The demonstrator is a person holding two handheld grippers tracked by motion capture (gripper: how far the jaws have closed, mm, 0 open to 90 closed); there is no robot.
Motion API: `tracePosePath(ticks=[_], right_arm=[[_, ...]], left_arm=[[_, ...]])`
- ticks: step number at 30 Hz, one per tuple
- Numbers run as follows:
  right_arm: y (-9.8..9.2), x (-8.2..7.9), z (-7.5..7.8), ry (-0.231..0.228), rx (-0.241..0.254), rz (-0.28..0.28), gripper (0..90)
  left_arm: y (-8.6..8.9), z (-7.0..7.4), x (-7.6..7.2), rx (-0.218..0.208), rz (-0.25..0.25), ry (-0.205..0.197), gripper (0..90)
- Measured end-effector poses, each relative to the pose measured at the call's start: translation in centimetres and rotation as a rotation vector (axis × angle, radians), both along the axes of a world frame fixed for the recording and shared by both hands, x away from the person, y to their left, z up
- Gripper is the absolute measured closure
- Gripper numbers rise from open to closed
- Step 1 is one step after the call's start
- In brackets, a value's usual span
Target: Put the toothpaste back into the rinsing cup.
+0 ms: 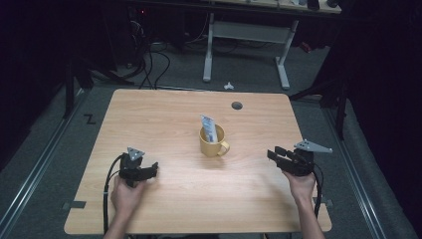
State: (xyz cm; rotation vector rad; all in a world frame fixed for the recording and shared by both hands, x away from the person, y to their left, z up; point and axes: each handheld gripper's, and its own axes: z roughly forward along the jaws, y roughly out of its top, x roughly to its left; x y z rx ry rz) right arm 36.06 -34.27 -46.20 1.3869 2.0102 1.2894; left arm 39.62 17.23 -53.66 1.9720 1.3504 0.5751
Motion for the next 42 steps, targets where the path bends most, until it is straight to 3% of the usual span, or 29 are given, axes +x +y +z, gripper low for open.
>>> tracePosePath(ticks=[23,42], right_arm=[[0.8,0.3,-1.2,0.029,-0.031,0.006,55.8],[0.8,1.2,-3.4,0.072,-0.040,-0.017,55.9]], left_arm=[[0.0,0.0,0.0,0.000,0.000,0.000,21.1],[0.0,0.0,0.0,0.000,0.001,0.000,21.1]])
